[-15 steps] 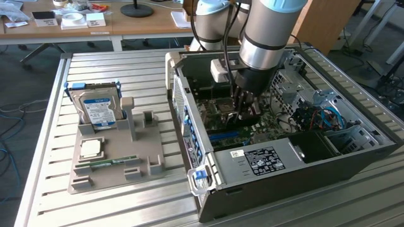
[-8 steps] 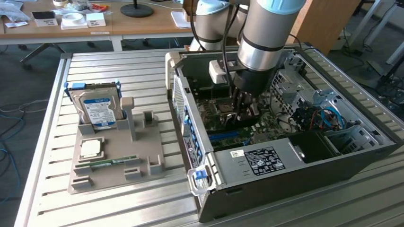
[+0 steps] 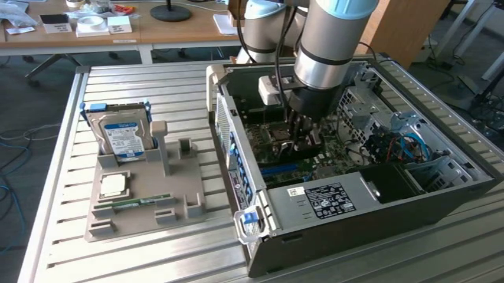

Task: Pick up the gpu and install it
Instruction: 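Insert the gpu into the slot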

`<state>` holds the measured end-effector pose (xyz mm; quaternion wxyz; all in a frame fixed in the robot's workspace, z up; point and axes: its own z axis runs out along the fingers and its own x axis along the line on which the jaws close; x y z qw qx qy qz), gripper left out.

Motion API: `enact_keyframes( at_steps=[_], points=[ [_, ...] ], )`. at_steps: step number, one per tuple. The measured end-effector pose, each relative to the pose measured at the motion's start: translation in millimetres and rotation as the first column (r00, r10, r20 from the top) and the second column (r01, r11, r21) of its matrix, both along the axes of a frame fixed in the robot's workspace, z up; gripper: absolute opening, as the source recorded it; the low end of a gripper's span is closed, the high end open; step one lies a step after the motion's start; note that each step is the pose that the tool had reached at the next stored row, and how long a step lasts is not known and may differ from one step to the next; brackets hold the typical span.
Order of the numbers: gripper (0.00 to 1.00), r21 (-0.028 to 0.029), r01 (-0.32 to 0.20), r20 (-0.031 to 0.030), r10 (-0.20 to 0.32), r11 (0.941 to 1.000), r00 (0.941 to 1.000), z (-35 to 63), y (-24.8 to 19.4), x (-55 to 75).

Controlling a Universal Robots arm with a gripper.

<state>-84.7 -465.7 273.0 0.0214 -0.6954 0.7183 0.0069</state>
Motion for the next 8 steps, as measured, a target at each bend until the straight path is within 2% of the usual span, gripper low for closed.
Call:
enact_keyframes(
  at_steps=[8],
  points=[
    [0.27,-0.0001,0.0,-0.0001,0.0,1.0,1.0,-0.4,1.7,-1.9]
  ],
)
